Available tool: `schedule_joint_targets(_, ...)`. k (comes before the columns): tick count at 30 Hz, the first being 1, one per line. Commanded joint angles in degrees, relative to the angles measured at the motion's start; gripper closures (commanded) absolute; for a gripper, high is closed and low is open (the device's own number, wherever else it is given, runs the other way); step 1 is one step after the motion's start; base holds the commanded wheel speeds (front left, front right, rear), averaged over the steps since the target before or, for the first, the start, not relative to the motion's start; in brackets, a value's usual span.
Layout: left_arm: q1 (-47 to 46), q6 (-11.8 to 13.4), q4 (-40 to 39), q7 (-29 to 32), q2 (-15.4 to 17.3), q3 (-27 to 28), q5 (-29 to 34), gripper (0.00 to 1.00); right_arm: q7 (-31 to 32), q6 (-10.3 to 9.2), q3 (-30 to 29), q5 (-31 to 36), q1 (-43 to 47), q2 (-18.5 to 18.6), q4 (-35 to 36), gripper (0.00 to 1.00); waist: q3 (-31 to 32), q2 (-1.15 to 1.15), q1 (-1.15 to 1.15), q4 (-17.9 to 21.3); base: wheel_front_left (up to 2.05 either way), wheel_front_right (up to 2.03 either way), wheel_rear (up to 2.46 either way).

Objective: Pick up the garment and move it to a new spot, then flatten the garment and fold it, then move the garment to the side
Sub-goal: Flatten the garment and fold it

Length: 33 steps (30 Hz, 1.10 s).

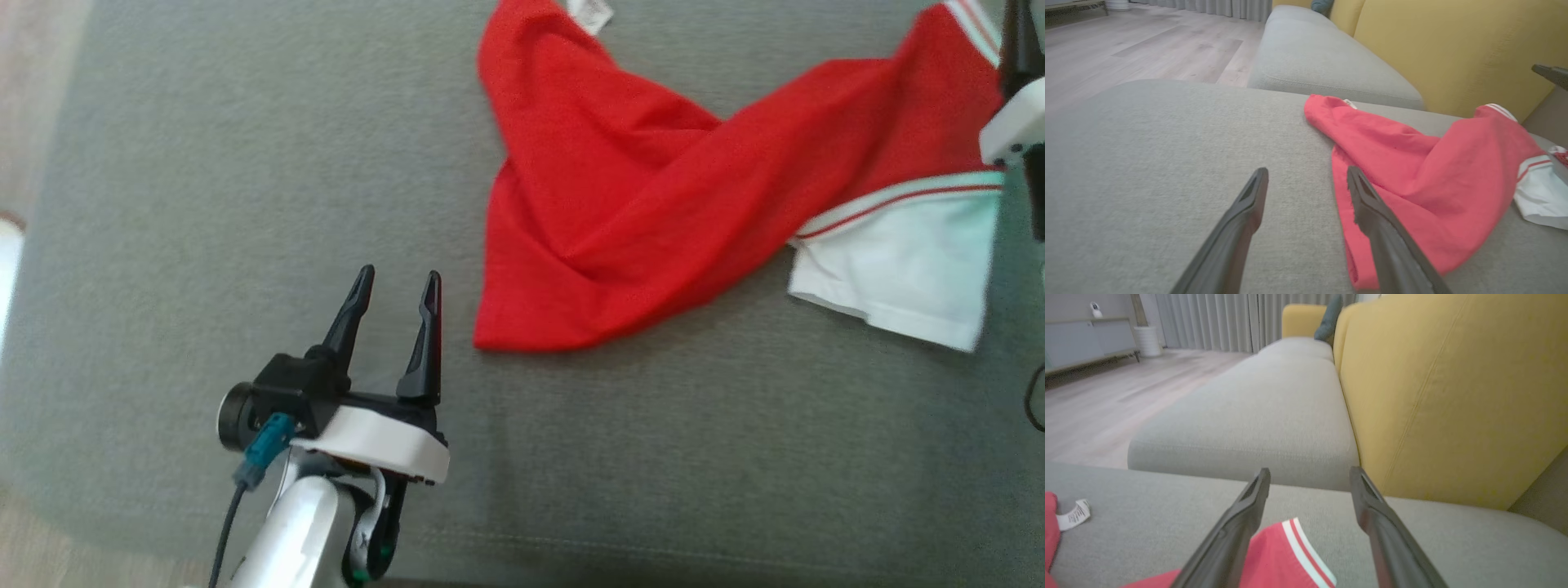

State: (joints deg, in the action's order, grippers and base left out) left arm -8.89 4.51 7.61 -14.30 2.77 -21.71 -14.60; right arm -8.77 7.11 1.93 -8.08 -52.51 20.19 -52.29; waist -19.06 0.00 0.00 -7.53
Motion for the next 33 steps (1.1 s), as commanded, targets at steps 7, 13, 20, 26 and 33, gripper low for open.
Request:
schedule_joint_targets(7, -1.2, -1.3, 1.2, -0.6, 0.8, 1.1, 1.4, 0.0, -1.9, 0.37, 7.2, -8.2, 9.1, 0.3, 14.6, 0.0, 2.6, 0.0, 0.0, 4.7, 0.0, 0.0, 0.0)
schedule_joint_targets(13, -3.5, -2.4, 5.2, 2.6, 2.0, 0.0, 1.8, 0.0, 1.0, 0.37, 8.0, -11.8, 22.7, 0.6, 31.5, 0.0, 4.2, 0.0, 0.0, 6.4, 0.0, 0.0, 0.0)
schedule_joint_targets(20, -9.2, -3.1, 11.2, 9.2, 2.8, -0.7, 1.9, 0.0, 6.2, 0.37, 6.0, -11.0, 35.8, -1.9, 49.5, 0.0, 3.9, 0.0, 0.0, 8.1, 0.0, 0.0, 0.0)
schedule_joint_targets(26, -14.9, -3.7, 17.8, 12.1, 2.9, -0.6, 1.6, 0.0, 8.9, 0.37, 5.8, -9.2, 40.0, -4.7, 58.0, 0.0, 2.1, 0.0, 0.0, 10.1, 0.0, 0.0, 0.0)
schedule_joint_targets(33, -19.2, -4.4, 23.7, 13.1, 2.6, -0.5, 0.5, 0.21, 9.2, 0.37, 6.0, -8.6, 41.5, -6.3, 60.5, 0.0, 0.2, 0.0, 0.0, 11.7, 0.0, 0.0, 0.0)
